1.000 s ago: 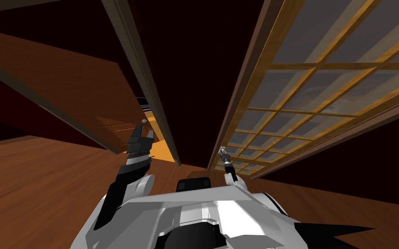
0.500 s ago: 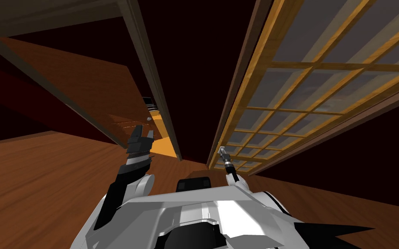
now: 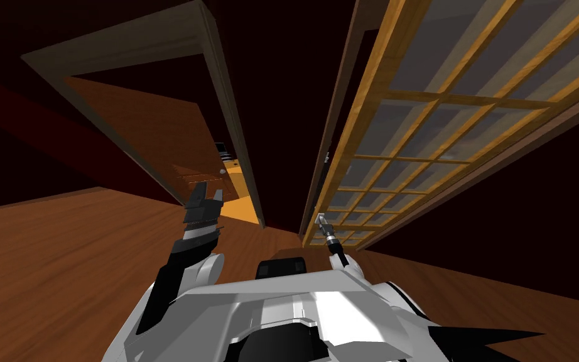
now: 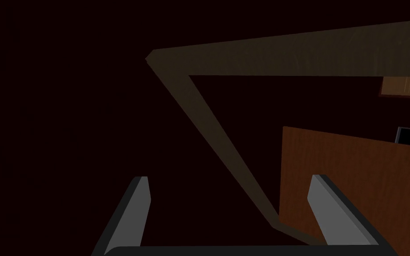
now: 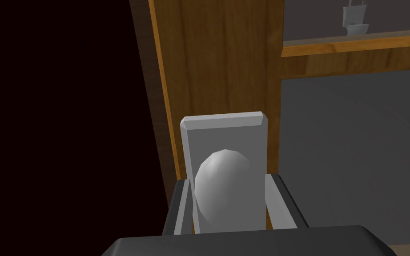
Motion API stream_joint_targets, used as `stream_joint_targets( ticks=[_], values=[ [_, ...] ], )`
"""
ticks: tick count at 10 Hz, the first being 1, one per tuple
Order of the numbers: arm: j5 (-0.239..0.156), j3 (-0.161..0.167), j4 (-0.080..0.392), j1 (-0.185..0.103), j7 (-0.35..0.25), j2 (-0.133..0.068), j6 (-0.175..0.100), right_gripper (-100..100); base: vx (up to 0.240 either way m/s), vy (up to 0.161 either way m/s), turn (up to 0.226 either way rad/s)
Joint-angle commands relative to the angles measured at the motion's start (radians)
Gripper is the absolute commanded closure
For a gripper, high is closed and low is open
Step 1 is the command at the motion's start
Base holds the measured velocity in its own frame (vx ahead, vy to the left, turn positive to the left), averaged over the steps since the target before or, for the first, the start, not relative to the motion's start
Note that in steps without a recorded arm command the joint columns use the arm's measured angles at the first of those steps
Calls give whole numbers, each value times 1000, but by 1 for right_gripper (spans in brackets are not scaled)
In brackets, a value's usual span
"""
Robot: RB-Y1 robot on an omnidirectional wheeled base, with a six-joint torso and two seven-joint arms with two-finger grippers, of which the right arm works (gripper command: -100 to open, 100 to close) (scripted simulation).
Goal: Pull the door open
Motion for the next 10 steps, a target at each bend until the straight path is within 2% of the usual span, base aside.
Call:
stream_joint_targets(
  ticks=[1,2,6,8,9,10],
  values=[
    [14,15,0,15,-24,-16,-24,100,-132,-32,111],
    [18,19,0,19,-31,-20,-31,100,-192,-63,94],
    [53,58,0,57,-93,-62,-94,100,-202,-60,91],
    [62,68,0,67,-109,-72,-111,100,-135,-29,51],
    [59,65,-15,71,-100,-68,-92,100,-58,-9,8],
    [69,77,-9,91,-118,-83,-128,100,-136,-73,136]
  ],
)
